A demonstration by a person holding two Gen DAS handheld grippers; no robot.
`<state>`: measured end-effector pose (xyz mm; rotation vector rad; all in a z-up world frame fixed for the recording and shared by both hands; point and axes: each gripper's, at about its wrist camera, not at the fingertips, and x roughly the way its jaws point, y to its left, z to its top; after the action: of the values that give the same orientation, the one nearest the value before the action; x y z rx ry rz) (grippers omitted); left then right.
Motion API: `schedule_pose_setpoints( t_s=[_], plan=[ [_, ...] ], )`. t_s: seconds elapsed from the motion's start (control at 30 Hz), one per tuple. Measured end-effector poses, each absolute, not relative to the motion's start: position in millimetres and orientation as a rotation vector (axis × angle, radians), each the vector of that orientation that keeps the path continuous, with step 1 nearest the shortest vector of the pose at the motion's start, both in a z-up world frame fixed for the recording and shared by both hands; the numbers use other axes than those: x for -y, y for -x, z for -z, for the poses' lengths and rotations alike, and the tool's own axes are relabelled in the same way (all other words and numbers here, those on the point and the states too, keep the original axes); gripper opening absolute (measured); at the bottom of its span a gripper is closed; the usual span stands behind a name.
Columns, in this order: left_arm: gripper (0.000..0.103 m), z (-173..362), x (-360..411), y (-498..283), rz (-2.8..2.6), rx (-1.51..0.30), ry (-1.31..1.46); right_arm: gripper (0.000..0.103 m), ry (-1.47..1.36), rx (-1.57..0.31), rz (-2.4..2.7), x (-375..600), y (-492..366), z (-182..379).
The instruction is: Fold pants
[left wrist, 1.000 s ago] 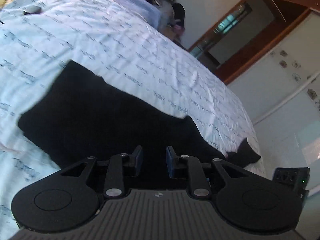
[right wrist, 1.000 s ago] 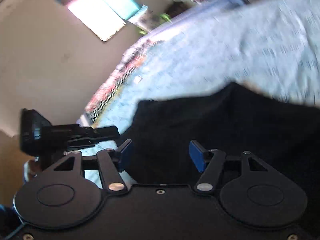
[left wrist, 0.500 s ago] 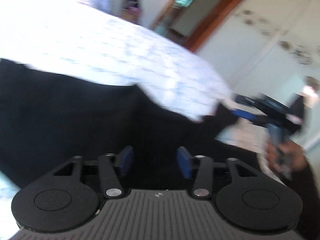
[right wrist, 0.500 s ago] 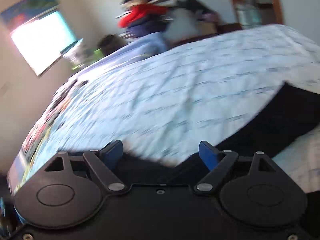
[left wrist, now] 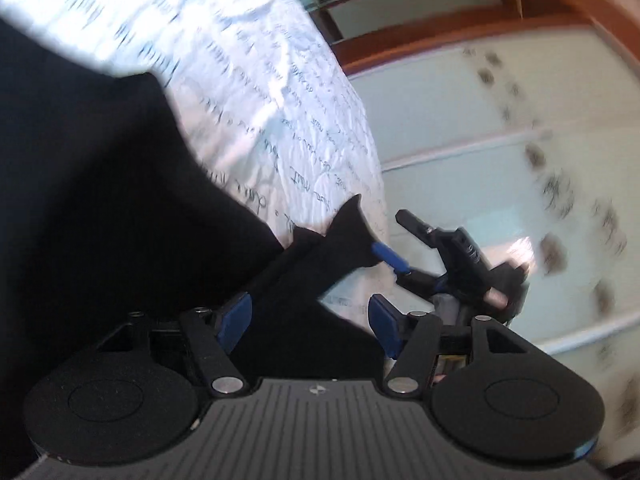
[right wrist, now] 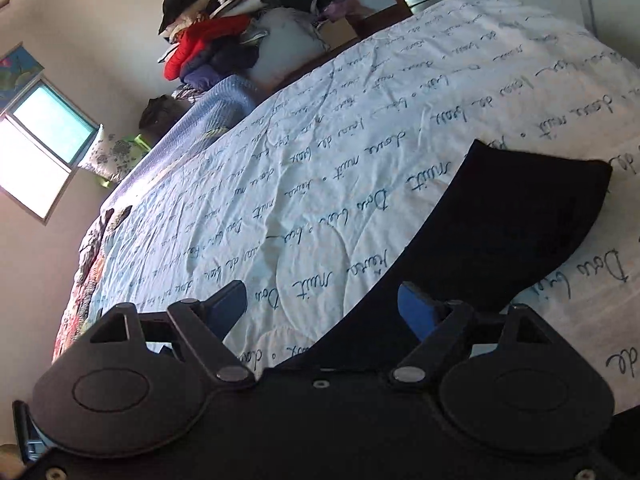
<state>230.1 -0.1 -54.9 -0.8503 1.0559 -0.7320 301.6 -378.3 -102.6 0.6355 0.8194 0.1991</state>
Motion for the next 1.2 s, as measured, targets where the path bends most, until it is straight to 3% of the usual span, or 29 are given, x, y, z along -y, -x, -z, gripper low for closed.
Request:
schedule_pose_setpoints(
  t_s=[0.27,0.4,0.47,0.57,0.63,0.7,0.93,1.2],
  plan=[
    [0.072,91,16,-201,0.575,-1.114,1.282,0.085,-0.676,-0.793,-0.26,382,-293,109],
    [0.071,74,36,-219,0.526,-1.17,1.008,0.085,-0.579,-0.814,-0.227,383,-297,104],
    [0.071,50,46,-229,0.578,-1.112,0.822,0.084,-0.547,-0.818,-0.215,390,-300,100],
    [0.071,4,87,-215,0.542,-0.85,0.156,0.085,-0.454,-0.802,-0.149,401,-304,92],
    [0.071,-2,115,-192,0.546,-0.671,-0.147,0.085,-0.407,-0.805,-0.11,408,-312,89],
    [0.071,5,135,-180,0.562,-0.633,-0.301,0.084,-0.352,-0.829,-0.06,411,-327,89],
    [0.071,38,144,-165,0.603,-0.684,-0.318,0.077,-0.032,-1.048,0.06,381,-404,115],
    [0.073,45,128,-160,0.64,-0.658,-0.299,0.075,0.005,-1.258,0.211,390,-462,142]
  ],
)
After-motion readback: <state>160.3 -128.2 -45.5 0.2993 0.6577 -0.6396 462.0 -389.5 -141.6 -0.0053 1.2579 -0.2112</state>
